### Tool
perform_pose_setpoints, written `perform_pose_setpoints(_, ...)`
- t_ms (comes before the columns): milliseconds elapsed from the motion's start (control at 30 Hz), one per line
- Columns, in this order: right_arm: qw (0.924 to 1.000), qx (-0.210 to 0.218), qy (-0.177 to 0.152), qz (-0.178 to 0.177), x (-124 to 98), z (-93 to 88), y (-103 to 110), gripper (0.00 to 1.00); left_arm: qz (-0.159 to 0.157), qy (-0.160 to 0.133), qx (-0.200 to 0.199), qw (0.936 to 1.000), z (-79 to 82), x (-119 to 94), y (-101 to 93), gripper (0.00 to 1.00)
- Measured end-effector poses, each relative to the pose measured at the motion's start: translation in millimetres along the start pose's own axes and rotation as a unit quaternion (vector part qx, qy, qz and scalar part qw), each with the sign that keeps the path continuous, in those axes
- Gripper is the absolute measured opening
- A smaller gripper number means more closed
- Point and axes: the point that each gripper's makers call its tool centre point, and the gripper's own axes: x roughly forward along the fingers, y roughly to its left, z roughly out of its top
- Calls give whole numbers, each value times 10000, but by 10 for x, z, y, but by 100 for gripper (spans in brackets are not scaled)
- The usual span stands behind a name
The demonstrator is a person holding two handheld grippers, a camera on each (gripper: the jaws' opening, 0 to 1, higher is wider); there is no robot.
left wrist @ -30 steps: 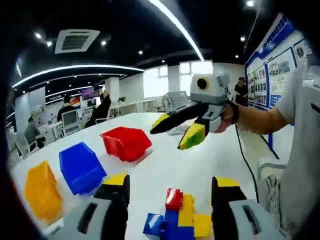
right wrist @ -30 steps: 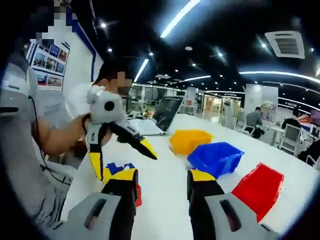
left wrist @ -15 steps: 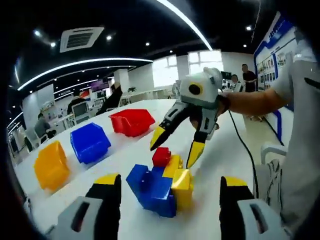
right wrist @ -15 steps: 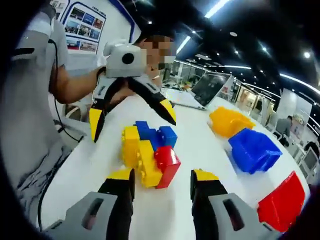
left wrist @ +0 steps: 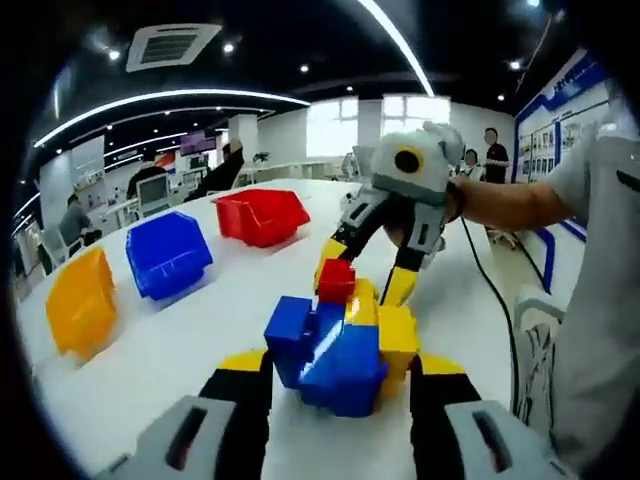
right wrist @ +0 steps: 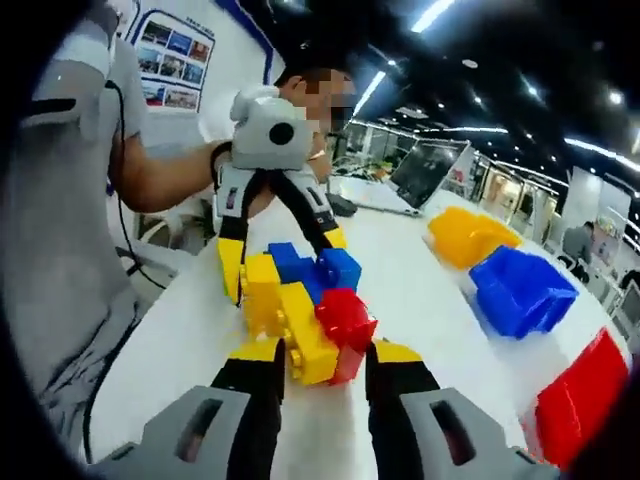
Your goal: Take apart the toy blocks one by one and place each separated block into its matching bin, sorting the blocks by their type until all the connected pieces are disassembled and separated into the correct bins
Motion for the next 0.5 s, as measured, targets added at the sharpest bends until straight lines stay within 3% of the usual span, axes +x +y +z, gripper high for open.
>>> perform_pose_setpoints(100,9982,580,157,22,-41,-69,-22,33,-300,54,-333,9990,26,63,-20,56)
perform_pose_setpoints(233,9865,1630,107,90,-112,-100,-51,32,-690,-15,-891,9936,166,104,1,56)
perform_pose_setpoints(300,9751,2217,-38,83,-167,-87,-98,32,-842,-142,-1158,9896,272,129,34,56)
perform_pose_setpoints(400,9606,2778,-122,27,-231,-96,-160,32,-712,-337,-973,9921,431,148,117,55)
perform_pose_setpoints(433,9478,3184,-158,24,-258,-109,-181,32,-518,-451,-642,9956,498,148,187,54)
perform_pose_setpoints(467,9436,3303,-224,54,-274,-99,-192,30,-443,-465,-557,9964,508,149,212,53)
perform_pose_setpoints(500,9302,3614,-607,188,-277,25,-200,30,-381,-604,-360,9968,576,133,216,51)
